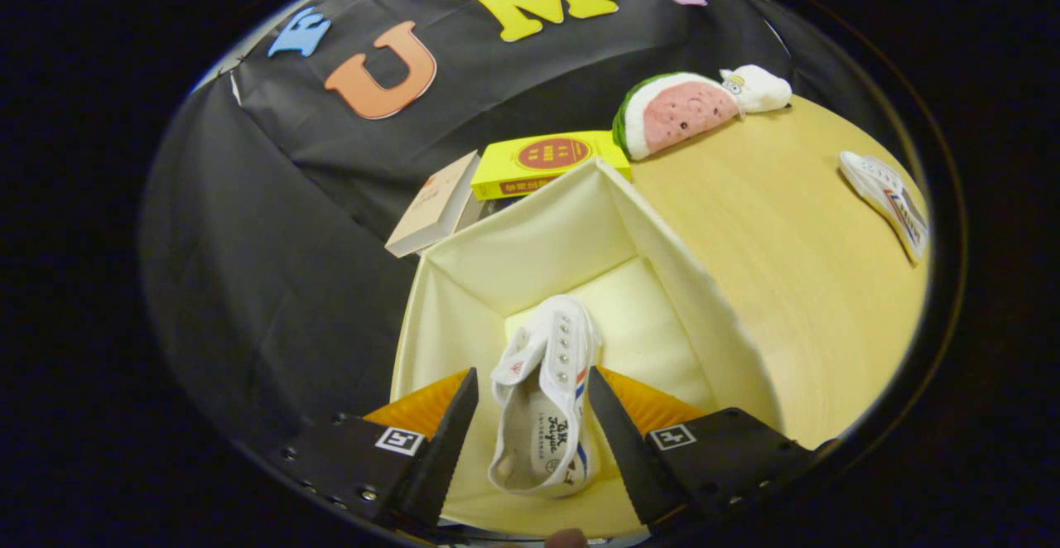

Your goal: Open the storage box then place both shoes into the box .Put the left shoe in first, then the right shoe, with the right side of both shoes facing outward in a uniform manner.

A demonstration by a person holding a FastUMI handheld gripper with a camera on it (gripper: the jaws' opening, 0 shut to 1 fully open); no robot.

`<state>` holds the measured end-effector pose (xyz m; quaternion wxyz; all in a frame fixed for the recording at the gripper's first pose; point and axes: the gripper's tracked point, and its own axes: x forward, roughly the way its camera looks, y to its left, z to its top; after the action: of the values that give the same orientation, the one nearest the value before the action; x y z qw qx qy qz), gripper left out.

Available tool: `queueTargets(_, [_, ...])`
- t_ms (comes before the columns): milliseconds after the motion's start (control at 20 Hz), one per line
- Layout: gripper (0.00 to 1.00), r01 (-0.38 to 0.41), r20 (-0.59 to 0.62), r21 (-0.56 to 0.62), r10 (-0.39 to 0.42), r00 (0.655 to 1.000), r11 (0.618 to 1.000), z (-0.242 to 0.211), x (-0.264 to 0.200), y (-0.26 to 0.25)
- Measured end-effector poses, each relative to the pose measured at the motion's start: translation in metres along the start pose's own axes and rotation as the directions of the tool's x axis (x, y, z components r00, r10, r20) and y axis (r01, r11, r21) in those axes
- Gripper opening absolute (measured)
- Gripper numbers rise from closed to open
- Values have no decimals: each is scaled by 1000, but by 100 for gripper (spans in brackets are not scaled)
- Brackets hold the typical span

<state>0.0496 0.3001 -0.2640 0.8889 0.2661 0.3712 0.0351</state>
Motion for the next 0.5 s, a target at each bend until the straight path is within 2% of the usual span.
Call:
queueTargets(200, [83,-45,61,-132,53,997,990,32,-43,5])
queueTargets(300, [93,-57,146,-267,99,984,962,62,-77,6])
queueTargets(400, [93,-56,208,-368,141,968,928,87,-110,-2])
queueTargets(500, [93,-58,252,-409,174,952,911,111,-139,-20])
